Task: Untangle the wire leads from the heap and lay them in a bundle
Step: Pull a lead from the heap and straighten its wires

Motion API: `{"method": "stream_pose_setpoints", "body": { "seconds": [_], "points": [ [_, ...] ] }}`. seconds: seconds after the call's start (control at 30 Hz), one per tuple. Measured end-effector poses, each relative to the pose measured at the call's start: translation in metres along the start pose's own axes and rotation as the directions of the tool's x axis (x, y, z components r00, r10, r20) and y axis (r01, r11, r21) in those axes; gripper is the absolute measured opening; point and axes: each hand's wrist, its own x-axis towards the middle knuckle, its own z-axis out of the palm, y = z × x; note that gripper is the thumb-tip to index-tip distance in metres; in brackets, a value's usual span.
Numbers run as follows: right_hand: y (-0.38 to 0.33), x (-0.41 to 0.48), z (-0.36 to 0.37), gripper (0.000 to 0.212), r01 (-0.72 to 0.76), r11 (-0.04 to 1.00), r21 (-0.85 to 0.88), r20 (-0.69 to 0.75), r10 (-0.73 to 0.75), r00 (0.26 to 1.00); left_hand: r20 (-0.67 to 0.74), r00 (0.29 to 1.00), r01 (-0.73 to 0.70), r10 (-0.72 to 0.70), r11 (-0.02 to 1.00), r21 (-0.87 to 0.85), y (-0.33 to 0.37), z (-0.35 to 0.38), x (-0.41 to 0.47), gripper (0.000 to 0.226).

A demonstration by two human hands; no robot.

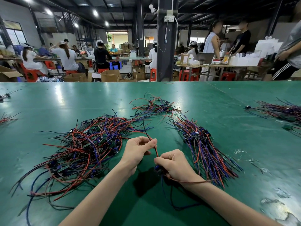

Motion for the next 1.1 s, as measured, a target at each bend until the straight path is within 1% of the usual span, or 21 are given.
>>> {"method": "stream_pose_setpoints", "body": {
  "seconds": [0.1, 0.27, 0.33, 0.47, 0.57, 0.7, 0.83, 1.0, 1.1],
  "points": [
    [-0.004, -0.001, 0.0, 0.035, 0.017, 0.999, -0.04, 0.008, -0.017, 1.0, -0.029, 0.999, 0.032, -0.034, 0.997, -0.072, 0.001, 0.0, 0.0, 0.021],
    [-0.007, -0.006, 0.0, 0.033, 0.105, 0.983, -0.149, 0.019, -0.104, 0.994, -0.079, 0.995, 0.05, -0.06, 0.991, -0.12, 0.002, -0.006, 0.004, 0.018],
    [-0.007, -0.007, 0.001, 0.034, 0.127, 0.975, -0.181, 0.021, -0.125, 0.992, -0.094, 0.995, 0.033, -0.042, 0.995, -0.096, 0.001, -0.01, 0.006, 0.017],
    [-0.007, -0.006, 0.002, 0.034, 0.151, 0.96, -0.235, 0.021, -0.15, 0.988, -0.077, 0.997, -0.028, 0.031, 0.999, 0.042, -0.001, -0.01, 0.005, 0.017],
    [-0.007, -0.007, 0.0, 0.034, 0.141, 0.963, -0.229, 0.021, -0.14, 0.99, -0.078, 0.997, -0.013, 0.016, 0.999, 0.046, -0.001, -0.01, 0.005, 0.016],
    [-0.007, -0.006, 0.0, 0.032, 0.126, 0.969, -0.212, 0.016, -0.126, 0.992, -0.09, 0.995, 0.036, -0.039, 0.999, -0.031, 0.0, -0.011, 0.007, 0.015],
    [-0.007, -0.006, 0.001, 0.03, 0.102, 0.978, -0.183, 0.005, -0.103, 0.995, -0.116, 0.993, 0.017, -0.025, 0.997, -0.072, 0.001, -0.011, 0.007, 0.012],
    [-0.007, -0.007, 0.002, 0.031, 0.109, 0.979, -0.173, 0.018, -0.108, 0.994, -0.196, 0.98, -0.002, -0.017, 0.996, -0.094, 0.001, -0.011, 0.007, 0.023],
    [-0.006, -0.007, 0.002, 0.033, 0.108, 0.978, -0.176, 0.025, -0.106, 0.994, -0.207, 0.978, -0.013, -0.007, 0.996, -0.093, -0.001, -0.011, 0.009, 0.02]
  ]
}}
